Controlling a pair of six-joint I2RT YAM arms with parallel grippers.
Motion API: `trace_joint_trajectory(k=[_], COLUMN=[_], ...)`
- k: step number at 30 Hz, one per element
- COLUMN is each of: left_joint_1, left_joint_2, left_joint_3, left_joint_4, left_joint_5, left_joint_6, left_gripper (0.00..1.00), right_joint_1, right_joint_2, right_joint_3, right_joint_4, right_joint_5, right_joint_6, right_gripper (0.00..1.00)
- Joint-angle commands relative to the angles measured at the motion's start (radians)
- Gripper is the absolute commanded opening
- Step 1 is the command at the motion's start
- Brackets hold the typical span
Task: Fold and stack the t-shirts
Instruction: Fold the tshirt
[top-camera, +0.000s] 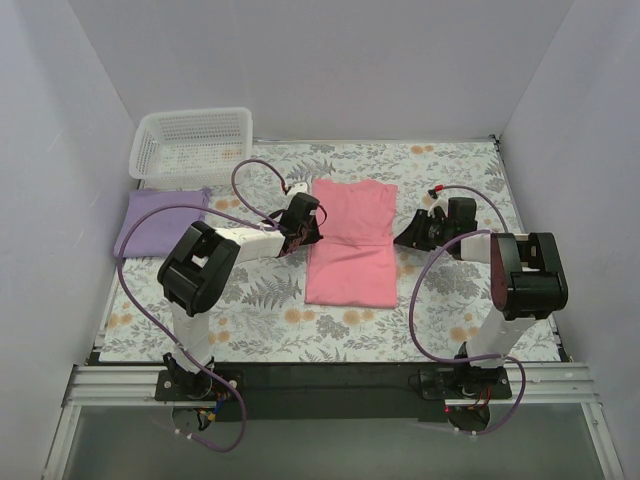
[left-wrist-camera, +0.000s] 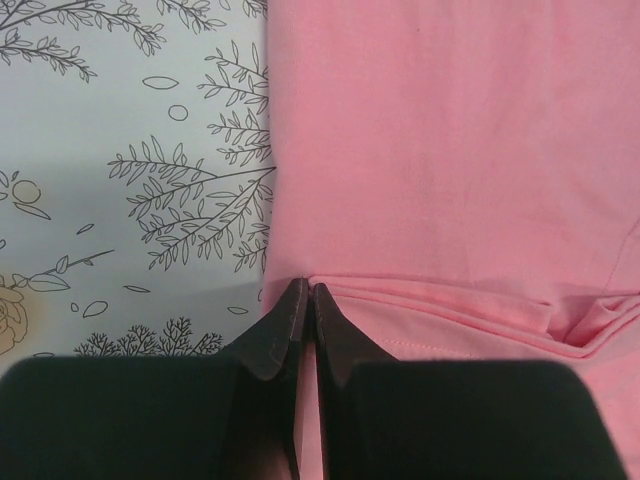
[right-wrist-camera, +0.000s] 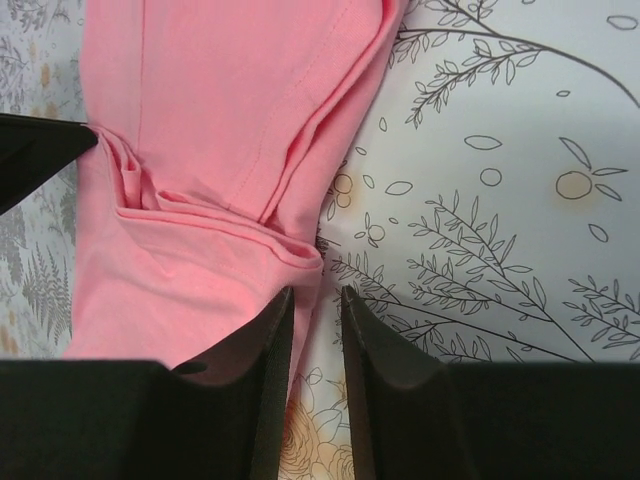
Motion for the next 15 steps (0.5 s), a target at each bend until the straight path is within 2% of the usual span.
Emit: trace_joint_trajectory(k=[1,15], left_joint_1=[0.004,0.004], left_joint_2=[-0.042,-0.037], left_joint_3=[0.028,0.031], left_joint_4=[-0.006,-0.008], left_joint_5=[-0.043,-0.043], left_joint_6=[0.02,0.023], left_gripper=[0.0,0.0], right_joint_1=[-0.01,-0.01], right_joint_2=[-0.064,0.019], right_joint_3=[0.006,0.049], right_joint_4=[0.019,0.03], right_joint_5=[0.006,-0.075], right_joint_6=[0.009,0.058], right_gripper=[0.33,0.38])
